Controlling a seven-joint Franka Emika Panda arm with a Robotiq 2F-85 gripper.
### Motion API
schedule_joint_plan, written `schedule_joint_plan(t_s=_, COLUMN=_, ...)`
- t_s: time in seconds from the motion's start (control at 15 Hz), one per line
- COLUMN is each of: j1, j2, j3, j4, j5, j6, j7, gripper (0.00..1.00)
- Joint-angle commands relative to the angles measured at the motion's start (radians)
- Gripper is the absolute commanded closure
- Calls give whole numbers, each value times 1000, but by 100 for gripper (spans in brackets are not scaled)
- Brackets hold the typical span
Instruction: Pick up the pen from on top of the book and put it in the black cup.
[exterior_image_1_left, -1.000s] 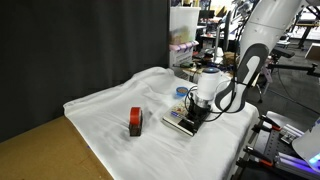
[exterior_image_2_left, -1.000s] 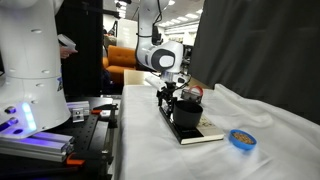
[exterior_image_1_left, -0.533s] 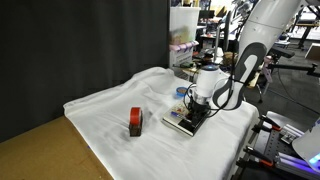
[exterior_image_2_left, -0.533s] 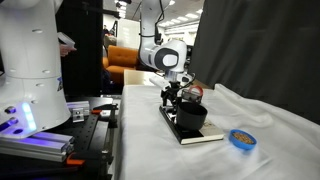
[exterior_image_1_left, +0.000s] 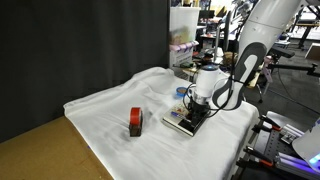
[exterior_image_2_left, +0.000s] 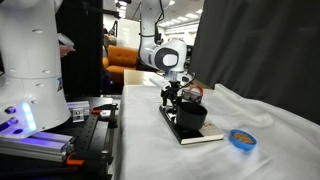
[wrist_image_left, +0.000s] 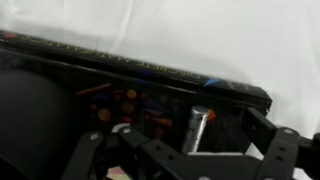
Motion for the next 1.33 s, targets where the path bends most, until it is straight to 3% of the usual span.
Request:
schedule_joint_plan(t_s=0.0, j1=-4, j2=-1, j3=3, j4=0, j5=-2, j6=-2, j7=0, gripper=0)
schedule_joint_plan(t_s=1.07, j1=-2, j2=1, j3=1, j4=2, j5=-2, j6=-4, j7=3, gripper=0)
schedule_joint_plan(t_s=1.13, j1=-14, j2=3, j3=15, j4=4, j5=5, j6=-4, j7=-4, gripper=4)
schedule_joint_plan(t_s=1.2, j1=-9, j2=3, j3=9, j4=5, j5=2, j6=-5, j7=-1, gripper=28)
schedule_joint_plan(t_s=1.27, j1=-5, j2=3, j3=5, j4=7, j5=1, j6=-3, j7=1, gripper=29)
